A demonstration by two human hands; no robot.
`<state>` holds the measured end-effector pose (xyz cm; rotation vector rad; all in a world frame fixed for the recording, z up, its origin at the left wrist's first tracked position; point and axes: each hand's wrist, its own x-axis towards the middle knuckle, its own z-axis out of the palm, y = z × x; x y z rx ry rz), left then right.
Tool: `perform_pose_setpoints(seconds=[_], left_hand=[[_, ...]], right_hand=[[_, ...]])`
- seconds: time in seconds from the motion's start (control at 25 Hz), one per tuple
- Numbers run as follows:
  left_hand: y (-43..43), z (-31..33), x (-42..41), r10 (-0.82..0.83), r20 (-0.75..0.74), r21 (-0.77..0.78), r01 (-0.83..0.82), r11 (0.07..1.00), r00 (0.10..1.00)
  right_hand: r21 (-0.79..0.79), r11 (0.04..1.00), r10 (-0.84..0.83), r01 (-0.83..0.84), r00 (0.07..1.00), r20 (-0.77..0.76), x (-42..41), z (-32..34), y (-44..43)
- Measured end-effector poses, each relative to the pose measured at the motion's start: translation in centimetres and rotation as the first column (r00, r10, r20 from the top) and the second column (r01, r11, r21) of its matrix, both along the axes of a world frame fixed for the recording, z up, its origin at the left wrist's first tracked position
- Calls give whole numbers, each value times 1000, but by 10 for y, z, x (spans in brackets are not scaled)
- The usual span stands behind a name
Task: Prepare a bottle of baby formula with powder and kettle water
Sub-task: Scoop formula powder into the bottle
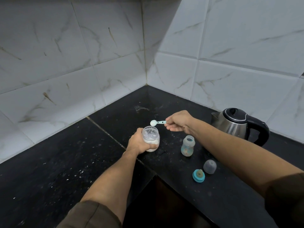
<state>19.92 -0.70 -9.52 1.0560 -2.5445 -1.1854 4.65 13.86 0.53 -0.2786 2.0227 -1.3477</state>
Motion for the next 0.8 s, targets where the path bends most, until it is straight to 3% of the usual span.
perform_pose_setpoints(seconds=[0.28,0.44,0.8], left_hand=[[1,-14,-1,24,3,152,-24,988,1000],[-2,2,0,-5,15,52,4,999,1000],[46,49,-47,-163,-217,-89,147,985,962]], right_hand=[[24,1000,-12,12,1000,2,4,-9,6],[2,999,-41,41,999,-4,-1,-5,11],[-68,967,-248,244,967,-60,-24,16,55]])
